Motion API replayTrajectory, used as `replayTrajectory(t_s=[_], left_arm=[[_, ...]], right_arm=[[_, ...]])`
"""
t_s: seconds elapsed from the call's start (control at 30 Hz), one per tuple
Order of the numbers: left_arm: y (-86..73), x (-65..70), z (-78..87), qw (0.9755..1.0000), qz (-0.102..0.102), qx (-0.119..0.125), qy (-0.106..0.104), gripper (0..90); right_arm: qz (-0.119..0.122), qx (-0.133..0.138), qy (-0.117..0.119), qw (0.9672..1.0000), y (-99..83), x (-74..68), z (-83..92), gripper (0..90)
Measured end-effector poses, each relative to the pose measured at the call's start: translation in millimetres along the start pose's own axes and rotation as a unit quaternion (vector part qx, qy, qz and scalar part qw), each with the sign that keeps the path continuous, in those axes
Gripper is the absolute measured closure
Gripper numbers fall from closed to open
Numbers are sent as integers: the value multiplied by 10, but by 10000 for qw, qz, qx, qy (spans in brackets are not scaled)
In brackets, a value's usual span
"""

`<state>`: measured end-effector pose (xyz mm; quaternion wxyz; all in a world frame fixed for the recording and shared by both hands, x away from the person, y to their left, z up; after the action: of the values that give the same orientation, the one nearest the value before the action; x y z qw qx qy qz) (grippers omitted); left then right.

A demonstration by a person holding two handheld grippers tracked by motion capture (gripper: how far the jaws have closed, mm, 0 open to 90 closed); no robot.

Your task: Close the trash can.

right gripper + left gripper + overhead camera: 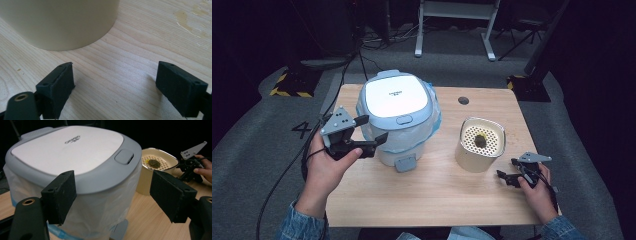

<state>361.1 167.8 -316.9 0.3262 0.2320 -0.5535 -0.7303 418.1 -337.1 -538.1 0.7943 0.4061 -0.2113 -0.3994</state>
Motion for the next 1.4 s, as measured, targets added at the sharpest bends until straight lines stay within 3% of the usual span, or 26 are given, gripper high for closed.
replayTrajectory(t_s=[0.23, 0.57, 0.87, 0.97, 1.23, 1.27, 1.4], left_arm=[[-333, -87, 49, 9999, 97, -72, 114, 209], [-845, -176, -41, 9989, 156, -309, 303, 198], [-1115, -248, -64, 9972, 300, -548, 416, 191], [-1267, -268, -88, 9957, 428, -711, 410, 189], [-1504, -298, -133, 9926, 499, -1022, 418, 184], [-1580, -298, -150, 9910, 536, -1156, 406, 182], [-1688, -302, -169, 9883, 529, -1366, 418, 181]], right_arm=[[0, -1, 0, 10000, 0, 0, 0, 152], [-2, -1, -2, 10000, 0, 0, 0, 152], [-3, 1, -1, 10000, 0, 0, 0, 152], [0, 0, 0, 10000, 0, 0, 0, 152], [-3, 1, -1, 10000, 0, 0, 0, 152], [-3, 1, -2, 10000, 0, 0, 0, 152], [-4, 3, 1, 10000, 0, 0, 0, 152]])
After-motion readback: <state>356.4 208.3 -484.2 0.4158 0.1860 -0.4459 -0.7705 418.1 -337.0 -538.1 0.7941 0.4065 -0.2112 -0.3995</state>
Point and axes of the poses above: each handheld gripper's, and its own axes: z roughly backward along the jaws, y roughly out of its top, x roughly to its right, the point moved 5 cm from there along -z, roughly forward along the jaws, and after that the axes turned 7 degrees about x, right-handed, at the moved point
